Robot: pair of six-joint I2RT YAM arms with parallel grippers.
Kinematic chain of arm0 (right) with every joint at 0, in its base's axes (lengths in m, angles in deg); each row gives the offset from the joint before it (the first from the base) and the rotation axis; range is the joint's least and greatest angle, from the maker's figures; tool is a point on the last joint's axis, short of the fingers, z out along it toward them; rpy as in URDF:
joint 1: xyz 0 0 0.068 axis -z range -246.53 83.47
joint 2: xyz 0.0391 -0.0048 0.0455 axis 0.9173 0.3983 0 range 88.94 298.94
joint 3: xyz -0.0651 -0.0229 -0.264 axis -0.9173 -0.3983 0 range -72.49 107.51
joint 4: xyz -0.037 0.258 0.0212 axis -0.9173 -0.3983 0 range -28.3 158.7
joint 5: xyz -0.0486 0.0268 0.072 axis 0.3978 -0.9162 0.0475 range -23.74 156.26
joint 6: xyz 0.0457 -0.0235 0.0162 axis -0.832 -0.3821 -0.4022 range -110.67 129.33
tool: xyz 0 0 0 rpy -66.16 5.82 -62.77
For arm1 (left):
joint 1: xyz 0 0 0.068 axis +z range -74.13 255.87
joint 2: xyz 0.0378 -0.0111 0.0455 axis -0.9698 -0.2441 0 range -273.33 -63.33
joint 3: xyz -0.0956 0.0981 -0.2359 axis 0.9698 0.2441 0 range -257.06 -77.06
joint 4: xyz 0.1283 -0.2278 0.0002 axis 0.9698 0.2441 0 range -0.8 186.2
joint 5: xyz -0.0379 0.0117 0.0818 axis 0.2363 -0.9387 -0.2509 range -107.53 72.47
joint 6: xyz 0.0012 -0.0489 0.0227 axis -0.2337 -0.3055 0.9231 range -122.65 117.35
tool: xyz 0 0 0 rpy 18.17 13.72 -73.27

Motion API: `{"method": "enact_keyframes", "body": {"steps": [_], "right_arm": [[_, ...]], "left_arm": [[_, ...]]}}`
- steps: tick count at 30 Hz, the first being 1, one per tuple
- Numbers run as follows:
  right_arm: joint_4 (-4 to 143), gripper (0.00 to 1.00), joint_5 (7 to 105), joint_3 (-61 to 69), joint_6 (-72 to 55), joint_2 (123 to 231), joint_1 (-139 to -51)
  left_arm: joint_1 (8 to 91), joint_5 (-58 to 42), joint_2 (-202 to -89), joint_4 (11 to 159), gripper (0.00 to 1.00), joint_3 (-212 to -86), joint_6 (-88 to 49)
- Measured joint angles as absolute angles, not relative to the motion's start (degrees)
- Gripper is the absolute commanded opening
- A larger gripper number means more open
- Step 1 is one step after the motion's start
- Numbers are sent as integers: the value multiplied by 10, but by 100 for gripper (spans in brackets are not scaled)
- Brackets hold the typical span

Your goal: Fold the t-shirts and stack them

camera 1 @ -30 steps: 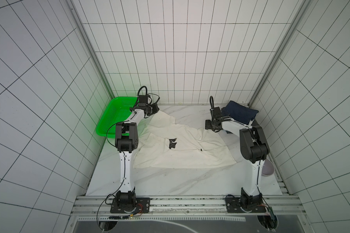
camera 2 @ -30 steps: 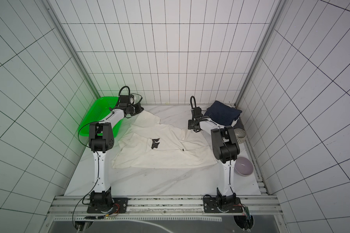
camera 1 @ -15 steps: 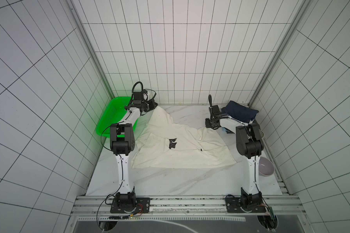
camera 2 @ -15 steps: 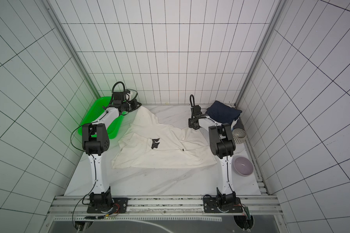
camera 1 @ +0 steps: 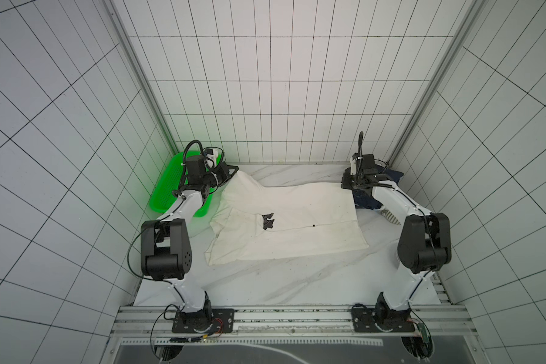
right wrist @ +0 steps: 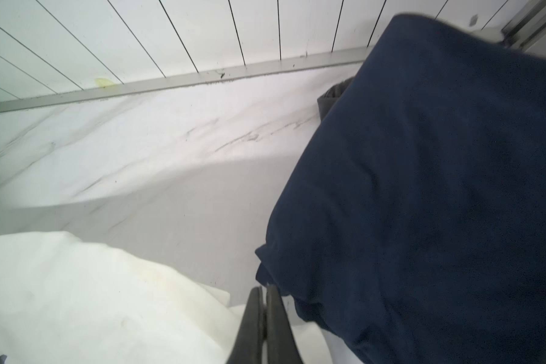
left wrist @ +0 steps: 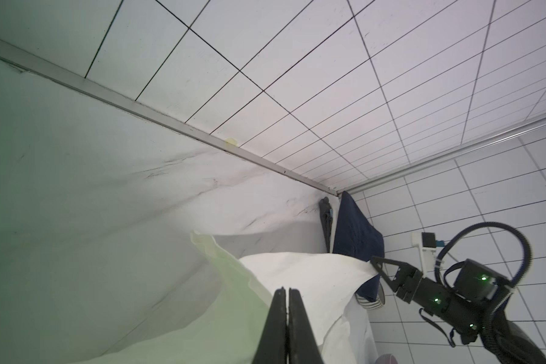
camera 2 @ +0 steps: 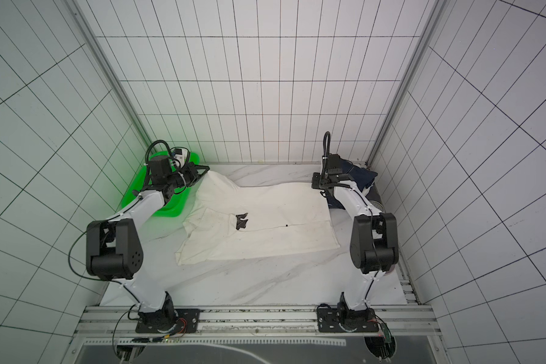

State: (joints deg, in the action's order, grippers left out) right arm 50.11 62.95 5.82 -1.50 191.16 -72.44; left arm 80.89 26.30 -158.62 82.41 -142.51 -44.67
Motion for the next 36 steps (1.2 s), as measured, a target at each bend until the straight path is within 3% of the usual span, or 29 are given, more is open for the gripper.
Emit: {"method": "enact_keyframes", "body": {"steps": [8,18,21,27,29,36], "right_arm": [[513,0,584,-65,-37,1894,-684],[544,0,564,-107,-64,1867,-652],[544,9,564,-107,-68,1867,-650],[544,10,565,-114,-78,1867,-650],[545,19,565,-123,-83,1866,-648],[517,31,582,-151,-95,1854,-642]], "left_arm": [[837,252,-1415,754,0,-1211,-497],[852,198,-1279,862,0,-1142,-446],[852,184,-1272,884,0,-1117,-431],[852,172,-1271,900,0,-1067,-418],[852,169,-1268,902,0,-1054,-417],[864,163,-1246,913,0,-1034,-416]]}}
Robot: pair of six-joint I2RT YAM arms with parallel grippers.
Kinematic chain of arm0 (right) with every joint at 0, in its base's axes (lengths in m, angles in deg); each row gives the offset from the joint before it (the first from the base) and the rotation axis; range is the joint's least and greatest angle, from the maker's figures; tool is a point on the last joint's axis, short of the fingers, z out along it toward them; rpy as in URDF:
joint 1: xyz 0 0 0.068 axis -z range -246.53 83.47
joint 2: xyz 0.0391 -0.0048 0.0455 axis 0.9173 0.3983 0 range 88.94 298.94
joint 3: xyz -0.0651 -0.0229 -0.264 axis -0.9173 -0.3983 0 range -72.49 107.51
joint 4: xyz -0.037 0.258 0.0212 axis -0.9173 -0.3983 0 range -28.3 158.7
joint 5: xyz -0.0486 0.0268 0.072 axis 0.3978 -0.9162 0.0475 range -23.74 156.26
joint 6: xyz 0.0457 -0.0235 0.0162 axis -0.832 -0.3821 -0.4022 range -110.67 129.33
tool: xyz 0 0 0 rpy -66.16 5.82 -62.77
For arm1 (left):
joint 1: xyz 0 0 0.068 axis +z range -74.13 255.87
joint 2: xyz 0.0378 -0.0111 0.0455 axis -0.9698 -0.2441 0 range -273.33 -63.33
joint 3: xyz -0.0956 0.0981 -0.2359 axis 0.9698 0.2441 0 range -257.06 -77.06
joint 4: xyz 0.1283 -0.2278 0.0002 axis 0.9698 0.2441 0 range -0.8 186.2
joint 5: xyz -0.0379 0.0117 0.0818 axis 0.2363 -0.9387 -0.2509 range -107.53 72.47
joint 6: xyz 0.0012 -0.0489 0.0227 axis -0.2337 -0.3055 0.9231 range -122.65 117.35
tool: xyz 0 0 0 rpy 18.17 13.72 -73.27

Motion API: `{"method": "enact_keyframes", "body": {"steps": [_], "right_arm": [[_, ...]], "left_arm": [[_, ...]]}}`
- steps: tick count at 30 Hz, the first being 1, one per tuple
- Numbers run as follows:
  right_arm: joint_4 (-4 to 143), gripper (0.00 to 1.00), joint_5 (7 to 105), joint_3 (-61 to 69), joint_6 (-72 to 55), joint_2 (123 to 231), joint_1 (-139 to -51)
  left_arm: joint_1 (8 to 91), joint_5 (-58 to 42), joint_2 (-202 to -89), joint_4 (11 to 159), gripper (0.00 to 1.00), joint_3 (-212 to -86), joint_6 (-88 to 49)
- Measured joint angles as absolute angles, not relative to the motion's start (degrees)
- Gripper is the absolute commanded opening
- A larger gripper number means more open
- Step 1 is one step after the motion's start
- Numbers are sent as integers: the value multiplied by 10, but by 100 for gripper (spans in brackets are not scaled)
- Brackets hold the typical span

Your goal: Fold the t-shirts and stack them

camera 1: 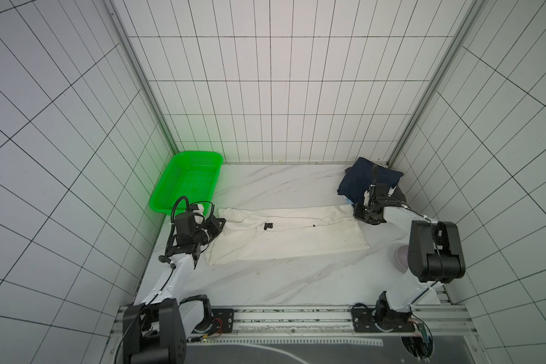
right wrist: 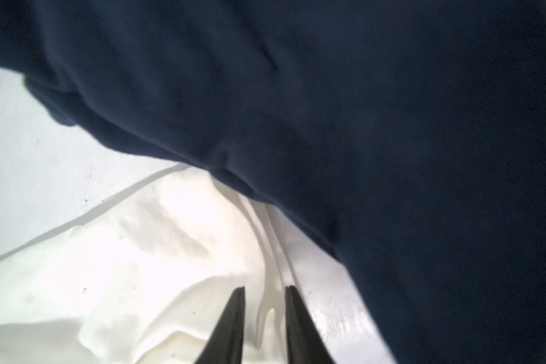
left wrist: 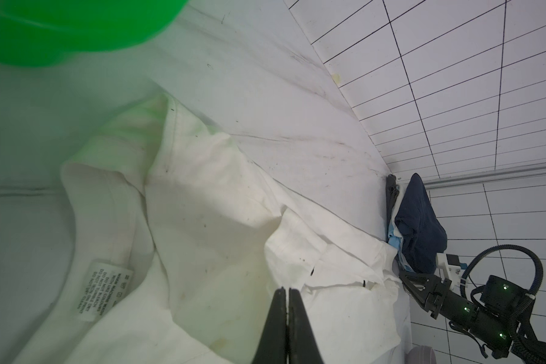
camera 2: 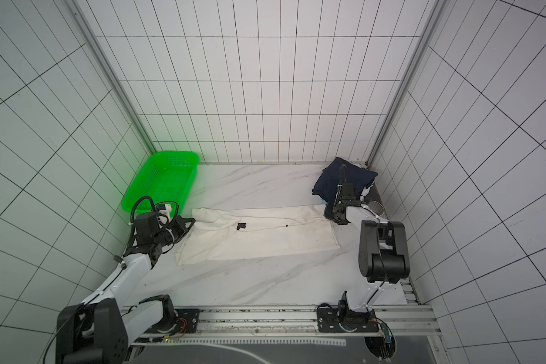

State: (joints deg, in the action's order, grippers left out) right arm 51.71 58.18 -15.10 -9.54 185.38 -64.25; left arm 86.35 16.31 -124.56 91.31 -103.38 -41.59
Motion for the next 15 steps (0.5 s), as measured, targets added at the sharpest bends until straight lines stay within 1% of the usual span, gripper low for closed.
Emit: {"method": "enact_keyframes", "body": {"steps": [3,6,8,10,12,15], "right_arm": [[513,40,572,-154,-106,1819,-643],[537,42,544,-167,-120,1774,-659],[558,42,536,-166,-126,1768,-685],[571,41,534,-163,-126,1784,-726],[572,40,537,-151,-124,1823,-766],[574,37,546,-137,-121,1881,-798]], "left_arm": [[864,162,-1233,919,0,-1025,-416],[864,153,-1212,932,0,-1015,-416],[865,146,-1194,939,0,-1008,-416],[866,140,-1175,947,0,-1002,-414],[866,135,-1156,953,0,-995,-411],[869,131,-1128,952,0,-983,-408]]}}
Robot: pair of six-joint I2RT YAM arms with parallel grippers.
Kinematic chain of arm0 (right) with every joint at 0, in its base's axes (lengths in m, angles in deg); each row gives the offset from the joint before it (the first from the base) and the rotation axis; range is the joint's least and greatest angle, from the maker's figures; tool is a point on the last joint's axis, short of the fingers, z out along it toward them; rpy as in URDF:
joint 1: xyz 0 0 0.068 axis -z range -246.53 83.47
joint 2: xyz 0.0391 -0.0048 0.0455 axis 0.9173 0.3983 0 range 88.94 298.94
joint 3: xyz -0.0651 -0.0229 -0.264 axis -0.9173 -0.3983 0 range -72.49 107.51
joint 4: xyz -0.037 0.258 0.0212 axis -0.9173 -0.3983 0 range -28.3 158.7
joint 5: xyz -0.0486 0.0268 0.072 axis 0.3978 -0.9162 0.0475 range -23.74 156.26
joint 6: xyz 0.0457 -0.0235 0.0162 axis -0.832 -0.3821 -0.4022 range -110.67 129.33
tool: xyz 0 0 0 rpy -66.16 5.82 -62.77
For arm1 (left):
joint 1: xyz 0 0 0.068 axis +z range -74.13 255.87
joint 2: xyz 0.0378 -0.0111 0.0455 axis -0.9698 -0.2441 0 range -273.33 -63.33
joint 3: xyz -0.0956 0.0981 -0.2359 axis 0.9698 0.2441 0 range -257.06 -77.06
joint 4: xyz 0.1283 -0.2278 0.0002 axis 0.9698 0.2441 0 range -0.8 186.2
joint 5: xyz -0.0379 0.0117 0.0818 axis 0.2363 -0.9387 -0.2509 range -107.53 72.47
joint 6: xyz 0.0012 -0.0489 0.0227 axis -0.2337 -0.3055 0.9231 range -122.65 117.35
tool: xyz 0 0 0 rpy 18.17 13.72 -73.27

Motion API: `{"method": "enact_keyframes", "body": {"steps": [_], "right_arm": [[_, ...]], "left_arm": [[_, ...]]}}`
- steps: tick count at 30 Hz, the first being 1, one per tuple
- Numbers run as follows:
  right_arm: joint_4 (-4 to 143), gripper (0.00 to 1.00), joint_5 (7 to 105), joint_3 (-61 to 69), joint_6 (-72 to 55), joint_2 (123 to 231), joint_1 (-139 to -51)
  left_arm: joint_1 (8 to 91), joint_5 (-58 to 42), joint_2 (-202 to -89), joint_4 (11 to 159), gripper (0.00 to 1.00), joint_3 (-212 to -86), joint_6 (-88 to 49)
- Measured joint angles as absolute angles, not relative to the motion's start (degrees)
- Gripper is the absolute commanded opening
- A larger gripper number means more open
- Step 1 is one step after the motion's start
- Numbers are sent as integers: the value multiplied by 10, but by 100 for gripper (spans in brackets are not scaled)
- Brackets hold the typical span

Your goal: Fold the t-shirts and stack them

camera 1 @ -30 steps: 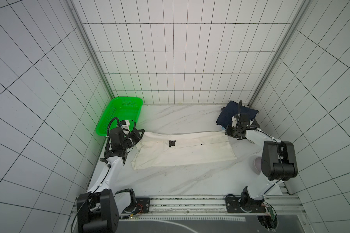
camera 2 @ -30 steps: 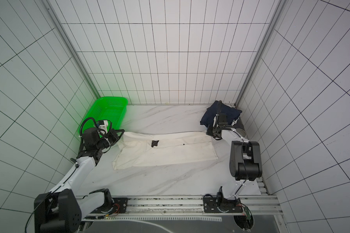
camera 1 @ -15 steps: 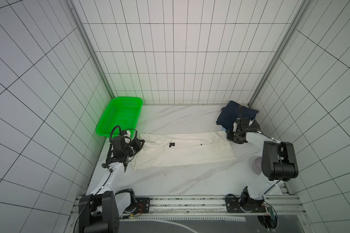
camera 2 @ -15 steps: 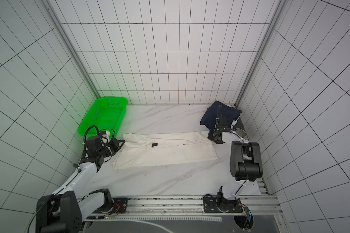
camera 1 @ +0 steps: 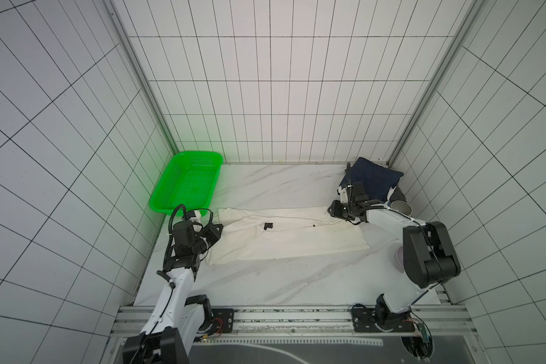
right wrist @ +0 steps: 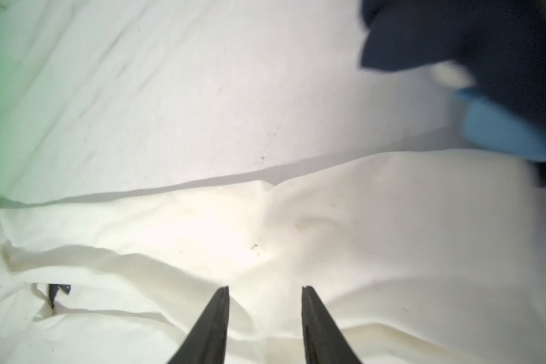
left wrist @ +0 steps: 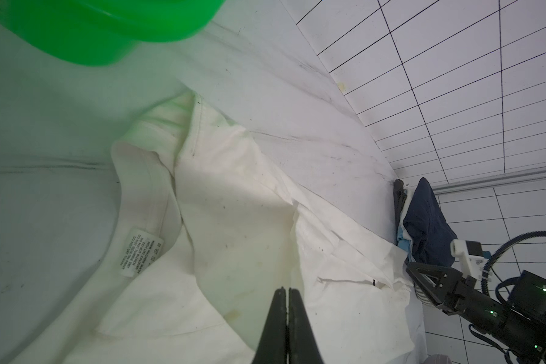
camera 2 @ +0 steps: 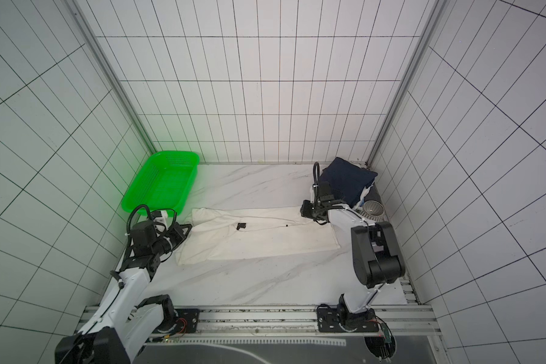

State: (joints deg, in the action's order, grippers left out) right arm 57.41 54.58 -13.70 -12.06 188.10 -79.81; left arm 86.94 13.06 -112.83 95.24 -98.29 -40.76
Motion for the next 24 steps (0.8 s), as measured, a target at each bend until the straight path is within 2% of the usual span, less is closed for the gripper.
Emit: {"method": "enact_keyframes", "body": {"steps": [6,9,10,12,16,20,22,24], "right_arm": [[571,37,578,-138,-122,1913,-796],[580,37,582,-148,-129,1910,-796],[584,37,583,-154,-130,1906,-796],[585,37,589,-169,-132,1894,-796],[580,38,599,-196,-134,1863,-796],[566,40,602,-208,-135,1821,-797],[564,40,603,-208,-135,1802,-797],[564,41,599,-208,-136,1785,-799]], "left_arm": [[877,125,-1109,950,2,-973,-401],[880,126,-1109,946,34,-969,-400],[880,127,-1107,943,42,-968,-401],[881,130,-1099,937,51,-966,-404],[880,134,-1081,905,62,-963,-410],[855,129,-1121,841,64,-970,-407],[803,111,-1188,847,64,-1004,-383],[731,95,-1287,880,60,-1073,-343]]}}
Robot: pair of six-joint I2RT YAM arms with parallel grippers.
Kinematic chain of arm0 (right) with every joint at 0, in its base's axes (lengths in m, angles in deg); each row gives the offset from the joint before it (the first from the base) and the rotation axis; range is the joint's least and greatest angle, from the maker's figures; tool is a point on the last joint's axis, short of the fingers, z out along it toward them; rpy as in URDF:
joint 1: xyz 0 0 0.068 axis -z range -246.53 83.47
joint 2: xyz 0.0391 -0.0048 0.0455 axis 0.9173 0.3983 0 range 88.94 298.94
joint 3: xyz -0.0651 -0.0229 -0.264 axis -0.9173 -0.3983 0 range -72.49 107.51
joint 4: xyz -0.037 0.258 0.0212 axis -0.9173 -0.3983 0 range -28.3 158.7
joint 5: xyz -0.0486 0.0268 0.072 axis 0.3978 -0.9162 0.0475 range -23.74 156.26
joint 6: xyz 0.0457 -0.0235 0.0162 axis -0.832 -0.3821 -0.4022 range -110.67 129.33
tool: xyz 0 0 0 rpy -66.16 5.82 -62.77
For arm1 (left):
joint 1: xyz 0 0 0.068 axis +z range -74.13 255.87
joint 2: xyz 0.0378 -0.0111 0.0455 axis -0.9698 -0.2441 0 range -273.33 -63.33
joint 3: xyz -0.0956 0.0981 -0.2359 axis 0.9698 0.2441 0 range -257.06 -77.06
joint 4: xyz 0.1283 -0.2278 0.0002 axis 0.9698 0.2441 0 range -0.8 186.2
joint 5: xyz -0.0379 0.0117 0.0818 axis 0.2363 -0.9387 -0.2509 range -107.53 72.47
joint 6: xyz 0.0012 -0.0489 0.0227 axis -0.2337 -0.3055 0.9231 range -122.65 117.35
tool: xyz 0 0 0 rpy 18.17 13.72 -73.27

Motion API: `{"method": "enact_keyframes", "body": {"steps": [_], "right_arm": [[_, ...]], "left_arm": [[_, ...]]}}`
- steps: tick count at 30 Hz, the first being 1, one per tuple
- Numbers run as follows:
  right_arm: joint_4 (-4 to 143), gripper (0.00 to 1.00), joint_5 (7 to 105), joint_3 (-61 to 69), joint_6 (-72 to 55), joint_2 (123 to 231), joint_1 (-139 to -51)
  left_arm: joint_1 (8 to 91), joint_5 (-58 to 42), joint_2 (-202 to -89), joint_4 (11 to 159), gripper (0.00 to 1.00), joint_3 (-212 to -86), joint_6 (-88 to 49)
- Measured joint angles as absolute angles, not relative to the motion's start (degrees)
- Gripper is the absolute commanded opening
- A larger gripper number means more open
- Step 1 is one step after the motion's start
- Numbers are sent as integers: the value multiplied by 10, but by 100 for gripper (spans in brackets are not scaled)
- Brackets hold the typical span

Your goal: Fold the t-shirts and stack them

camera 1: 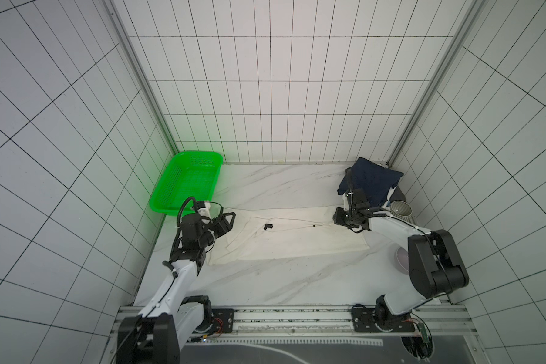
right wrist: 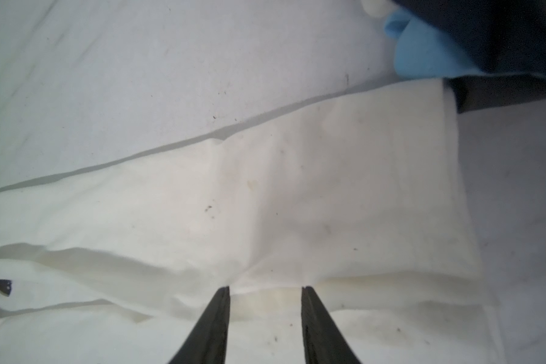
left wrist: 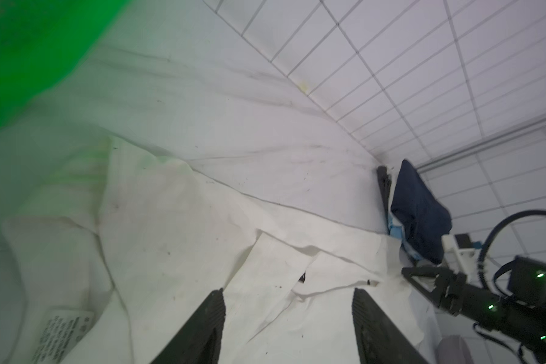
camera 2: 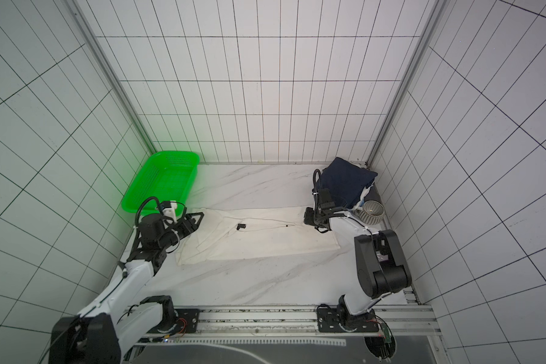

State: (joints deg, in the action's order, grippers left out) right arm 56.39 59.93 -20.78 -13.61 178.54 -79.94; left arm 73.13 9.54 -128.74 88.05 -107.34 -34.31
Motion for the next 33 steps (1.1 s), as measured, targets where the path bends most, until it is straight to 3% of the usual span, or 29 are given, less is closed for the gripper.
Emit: {"method": "enact_keyframes", "body": {"steps": [4,9,15,21,27,33], "right_arm": [[579,41,589,-205,-140,1783,-825],[592,37,580,-138,-140,1868,-897],[608,34,609,-58,-122,1972,-950],[606,34,645,-63,-105,1971,-1000],[636,32,654,-128,-85,1939,-1035],[652,30,654,-160,-80,1923,-1038]], "left_arm": [[638,56,-1463,945,60,-1222,-265],[624,31,-1588,987,52,-1293,-213],[625,31,-1607,1033,51,-1296,-184],[626,52,-1560,1059,51,-1272,-176],[643,51,-1527,1072,62,-1281,-169],[628,-22,-1635,1109,57,-1383,-149]]}}
